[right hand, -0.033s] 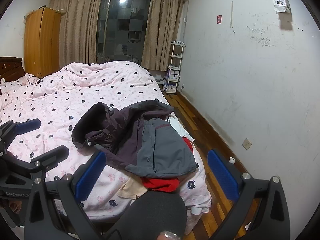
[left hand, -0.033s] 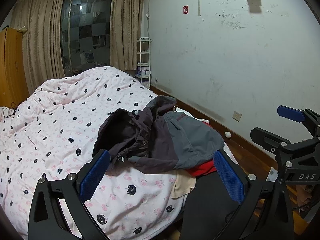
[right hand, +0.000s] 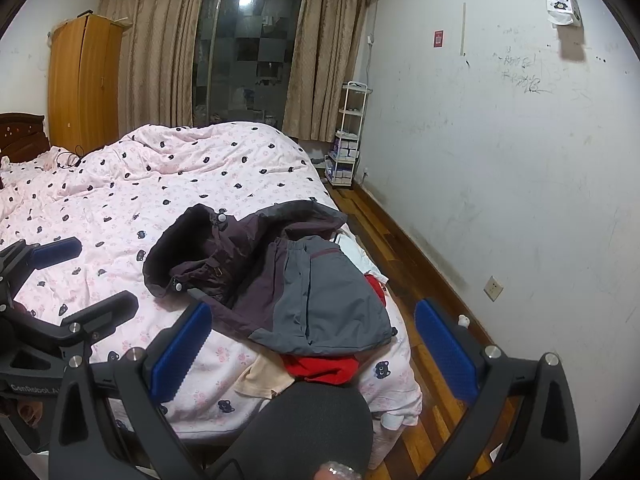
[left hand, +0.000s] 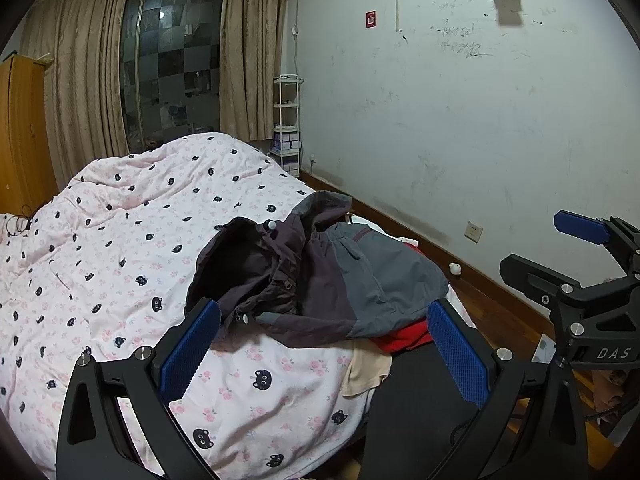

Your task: Fold clothes

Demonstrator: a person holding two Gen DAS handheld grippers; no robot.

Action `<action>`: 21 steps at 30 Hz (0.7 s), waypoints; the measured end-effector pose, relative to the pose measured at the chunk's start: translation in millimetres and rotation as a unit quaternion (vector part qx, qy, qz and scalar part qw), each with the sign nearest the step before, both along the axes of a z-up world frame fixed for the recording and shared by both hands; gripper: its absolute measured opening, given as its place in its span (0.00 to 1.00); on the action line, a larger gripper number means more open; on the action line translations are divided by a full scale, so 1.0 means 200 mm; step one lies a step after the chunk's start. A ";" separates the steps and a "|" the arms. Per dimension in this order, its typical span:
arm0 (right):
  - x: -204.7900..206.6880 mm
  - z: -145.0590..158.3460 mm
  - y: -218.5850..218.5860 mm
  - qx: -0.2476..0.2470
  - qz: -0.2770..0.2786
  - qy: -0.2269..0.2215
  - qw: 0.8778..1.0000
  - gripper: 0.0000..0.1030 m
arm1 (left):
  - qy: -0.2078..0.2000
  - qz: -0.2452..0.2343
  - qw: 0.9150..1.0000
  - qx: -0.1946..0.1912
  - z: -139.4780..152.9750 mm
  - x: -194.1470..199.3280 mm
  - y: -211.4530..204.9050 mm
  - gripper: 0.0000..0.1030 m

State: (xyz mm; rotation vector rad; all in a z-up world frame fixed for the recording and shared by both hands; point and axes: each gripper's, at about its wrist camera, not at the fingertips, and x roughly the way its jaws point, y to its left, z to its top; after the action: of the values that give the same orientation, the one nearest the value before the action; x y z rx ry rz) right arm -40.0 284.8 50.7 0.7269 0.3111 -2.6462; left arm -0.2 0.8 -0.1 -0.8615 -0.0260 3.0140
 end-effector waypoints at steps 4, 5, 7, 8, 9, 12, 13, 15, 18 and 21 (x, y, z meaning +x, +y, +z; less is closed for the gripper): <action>0.00 0.00 0.00 0.000 0.002 -0.002 1.000 1.00 | 0.003 0.002 1.000 -0.008 0.00 0.00 0.01 0.99; -0.01 0.00 0.00 0.000 0.002 -0.003 1.000 1.00 | 0.004 0.003 1.000 -0.010 0.00 0.00 0.01 0.99; -0.01 0.00 0.00 0.000 0.003 -0.004 1.000 1.00 | 0.006 0.004 1.000 -0.014 0.00 0.00 0.02 0.99; -0.01 0.00 -0.01 0.001 0.003 -0.005 1.000 1.00 | 0.007 0.004 1.000 -0.013 0.00 0.00 0.02 0.99; -0.01 0.00 -0.01 0.001 0.004 -0.005 1.000 1.00 | 0.008 0.003 1.000 -0.010 0.00 0.01 0.01 0.99; -0.01 -0.01 -0.01 0.003 0.005 -0.004 1.000 1.00 | 0.003 0.004 1.000 -0.008 0.01 0.00 -0.01 0.99; 0.00 -0.01 -0.02 0.005 0.005 -0.003 1.000 1.00 | 0.002 0.005 1.000 -0.007 0.01 -0.01 -0.01 0.99; 0.00 -0.01 -0.03 0.008 0.006 0.001 1.000 1.00 | 0.002 0.005 1.000 -0.006 0.02 0.00 -0.02 0.99; 0.00 -0.01 -0.02 0.006 0.006 -0.001 1.000 1.00 | 0.002 0.005 1.000 -0.004 0.01 0.00 -0.02 0.99; -0.02 -0.01 -0.02 0.005 0.007 -0.004 1.000 1.00 | 0.000 0.007 1.000 -0.006 0.00 -0.01 -0.02 0.99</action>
State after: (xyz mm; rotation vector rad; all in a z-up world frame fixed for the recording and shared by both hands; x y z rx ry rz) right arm -43.0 280.5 48.6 0.7370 0.3268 -2.6298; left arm -2.6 -2.9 0.7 -0.8657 -0.0146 3.0291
